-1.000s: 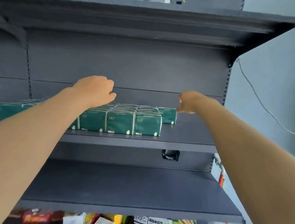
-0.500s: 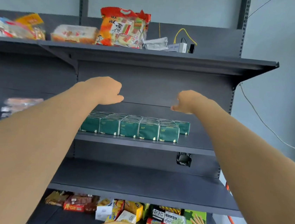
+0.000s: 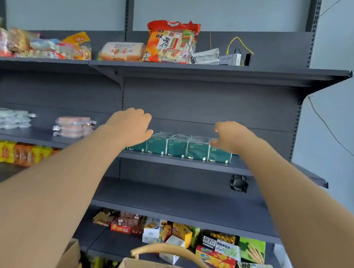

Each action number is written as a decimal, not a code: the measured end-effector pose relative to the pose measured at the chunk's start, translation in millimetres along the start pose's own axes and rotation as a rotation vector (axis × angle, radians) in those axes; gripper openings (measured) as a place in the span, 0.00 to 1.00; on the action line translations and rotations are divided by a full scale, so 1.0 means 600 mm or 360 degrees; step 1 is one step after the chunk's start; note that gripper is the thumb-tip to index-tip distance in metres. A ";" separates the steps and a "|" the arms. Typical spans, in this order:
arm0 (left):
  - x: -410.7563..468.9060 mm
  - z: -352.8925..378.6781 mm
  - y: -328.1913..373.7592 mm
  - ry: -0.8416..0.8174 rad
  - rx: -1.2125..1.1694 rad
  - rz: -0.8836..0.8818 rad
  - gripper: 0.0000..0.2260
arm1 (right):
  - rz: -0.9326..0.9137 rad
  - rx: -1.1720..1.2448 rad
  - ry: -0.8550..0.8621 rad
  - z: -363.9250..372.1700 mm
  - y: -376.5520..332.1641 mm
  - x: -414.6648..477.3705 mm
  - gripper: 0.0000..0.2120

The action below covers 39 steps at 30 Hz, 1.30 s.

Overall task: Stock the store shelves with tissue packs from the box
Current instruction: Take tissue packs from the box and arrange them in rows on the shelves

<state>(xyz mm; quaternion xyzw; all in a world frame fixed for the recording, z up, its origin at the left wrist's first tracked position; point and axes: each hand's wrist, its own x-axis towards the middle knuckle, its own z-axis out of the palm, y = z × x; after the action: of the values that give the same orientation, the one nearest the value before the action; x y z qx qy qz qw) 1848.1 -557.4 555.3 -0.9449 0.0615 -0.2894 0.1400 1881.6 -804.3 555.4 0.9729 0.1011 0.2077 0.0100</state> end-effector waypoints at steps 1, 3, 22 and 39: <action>-0.011 0.014 0.004 -0.0025 -0.0020 0.0014 0.17 | -0.0001 -0.0003 -0.0051 0.020 -0.007 -0.011 0.19; -0.030 0.050 0.009 -0.0084 -0.0065 0.0019 0.16 | -0.0010 -0.0041 -0.0179 0.066 -0.021 -0.029 0.19; -0.026 0.710 0.007 -0.0852 -0.0520 0.0541 0.17 | 0.0321 0.0031 -0.1231 0.684 -0.128 0.041 0.21; -0.195 1.078 0.176 -0.1782 -0.0833 0.0613 0.13 | 0.0778 0.0414 -0.1924 1.076 -0.095 -0.142 0.17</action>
<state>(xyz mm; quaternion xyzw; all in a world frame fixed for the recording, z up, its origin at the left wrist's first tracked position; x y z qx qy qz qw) 2113.0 -486.6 -51.6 -0.9279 0.2160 0.3020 -0.0346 2056.6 -750.8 -72.1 0.9063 -0.1216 -0.3922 -0.0999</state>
